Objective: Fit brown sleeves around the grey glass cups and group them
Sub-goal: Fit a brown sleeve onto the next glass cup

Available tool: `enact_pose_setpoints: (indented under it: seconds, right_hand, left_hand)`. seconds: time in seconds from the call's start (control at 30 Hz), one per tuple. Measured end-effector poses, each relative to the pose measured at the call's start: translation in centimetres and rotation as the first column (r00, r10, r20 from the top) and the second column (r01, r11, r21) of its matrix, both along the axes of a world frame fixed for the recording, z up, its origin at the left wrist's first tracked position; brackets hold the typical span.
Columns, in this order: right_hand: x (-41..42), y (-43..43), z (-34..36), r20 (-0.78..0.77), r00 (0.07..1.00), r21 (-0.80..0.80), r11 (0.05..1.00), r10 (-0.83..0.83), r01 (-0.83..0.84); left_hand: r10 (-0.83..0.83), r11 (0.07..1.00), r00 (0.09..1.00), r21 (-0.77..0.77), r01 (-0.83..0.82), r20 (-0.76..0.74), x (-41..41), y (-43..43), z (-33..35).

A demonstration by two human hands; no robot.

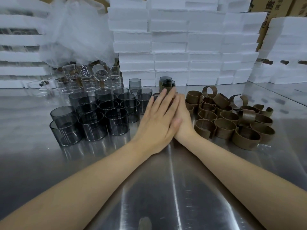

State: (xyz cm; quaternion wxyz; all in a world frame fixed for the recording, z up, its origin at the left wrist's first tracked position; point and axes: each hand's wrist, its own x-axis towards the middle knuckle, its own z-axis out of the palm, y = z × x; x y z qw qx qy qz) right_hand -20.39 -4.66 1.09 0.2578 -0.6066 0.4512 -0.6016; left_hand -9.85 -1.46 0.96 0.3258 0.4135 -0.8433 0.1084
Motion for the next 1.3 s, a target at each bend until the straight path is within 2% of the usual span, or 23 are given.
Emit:
enact_pose_setpoints:
  seconds: [0.07, 0.13, 0.27, 0.37, 0.4, 0.47, 0.53, 0.63, 0.7, 0.8, 0.93, 1.0, 1.1, 1.17, 1.3]
  right_hand:
    - [0.2, 0.2, 0.0, -0.054, 0.999, 0.0, 1.0, 0.01, -0.01]
    - [0.5, 0.3, -0.1, -0.061, 0.997, -0.017, 0.998, 0.051, -0.053]
    - [0.6, 0.7, -0.2, -0.112, 0.985, -0.024, 0.991, 0.129, -0.133]
    - [0.5, 0.7, -0.3, -0.011, 0.978, -0.029, 0.977, 0.209, -0.209]
    - [0.4, 0.7, -0.3, -0.046, 0.979, -0.031, 0.979, 0.2, -0.202]
    - [0.4, 0.6, -0.5, -0.137, 0.971, -0.043, 0.978, 0.195, -0.203]
    - [0.3, 0.7, -0.6, -0.111, 0.96, -0.008, 0.966, 0.257, -0.259]
    - [0.0, 0.9, -0.5, -0.053, 0.944, 0.002, 0.945, 0.326, -0.327]
    - [-0.2, 0.8, -0.5, -0.002, 0.935, 0.029, 0.935, 0.354, -0.354]
    - [-0.4, 0.6, -0.3, 0.058, 0.925, 0.084, 0.921, 0.377, -0.38]
    - [-0.5, 0.2, -0.2, 0.24, 0.868, 0.159, 0.864, 0.435, -0.477]
    - [-0.4, 0.3, -0.1, 0.27, 0.854, 0.176, 0.85, 0.444, -0.497]
    - [0.0, 0.6, 0.0, 0.209, 0.88, 0.173, 0.869, 0.427, -0.463]
    - [-0.2, 0.6, -0.1, 0.148, 0.906, 0.151, 0.896, 0.397, -0.417]
    - [-0.5, 0.7, 0.1, 0.026, 0.955, 0.088, 0.951, 0.296, -0.297]
  left_hand:
    - [0.069, 0.997, 0.997, 0.029, -0.069, 0.024, -0.2, 0.1, 0.0]
    - [0.129, 0.991, 0.991, 0.045, -0.128, -0.023, -0.2, 0.0, -0.1]
    - [0.166, 0.978, 0.957, 0.165, -0.129, -0.236, -0.1, -0.1, -0.2]
    - [0.183, 0.971, 0.904, 0.212, -0.106, -0.387, -0.3, 0.0, -0.2]
    - [0.191, 0.967, 0.871, 0.238, -0.089, -0.453, -0.3, -0.1, -0.2]
    - [0.2, 0.954, 0.792, 0.298, -0.025, -0.577, 0.1, -0.4, -0.1]
    - [0.215, 0.922, 0.679, 0.375, 0.096, -0.702, 0.5, -0.6, 0.2]
    - [0.306, 0.832, 0.358, 0.431, 0.35, -0.882, 0.7, -1.1, 1.0]
    - [0.351, 0.772, 0.212, 0.41, 0.486, -0.912, 0.7, -1.4, 1.3]
    - [0.377, 0.681, 0.104, 0.351, 0.643, -0.92, 0.8, -1.9, 1.1]
    - [0.392, 0.567, 0.112, 0.336, 0.753, -0.913, 0.8, -1.9, 0.9]
    - [0.394, 0.53, 0.129, 0.34, 0.777, -0.91, 0.7, -2.0, 0.9]
    - [0.382, 0.488, 0.173, 0.357, 0.797, -0.908, 1.0, -2.2, 0.9]
    - [0.33, 0.471, 0.243, 0.382, 0.795, -0.912, 1.1, -1.8, 0.9]
    - [0.21, 0.555, 0.375, 0.426, 0.715, -0.903, 0.9, -1.7, 0.2]
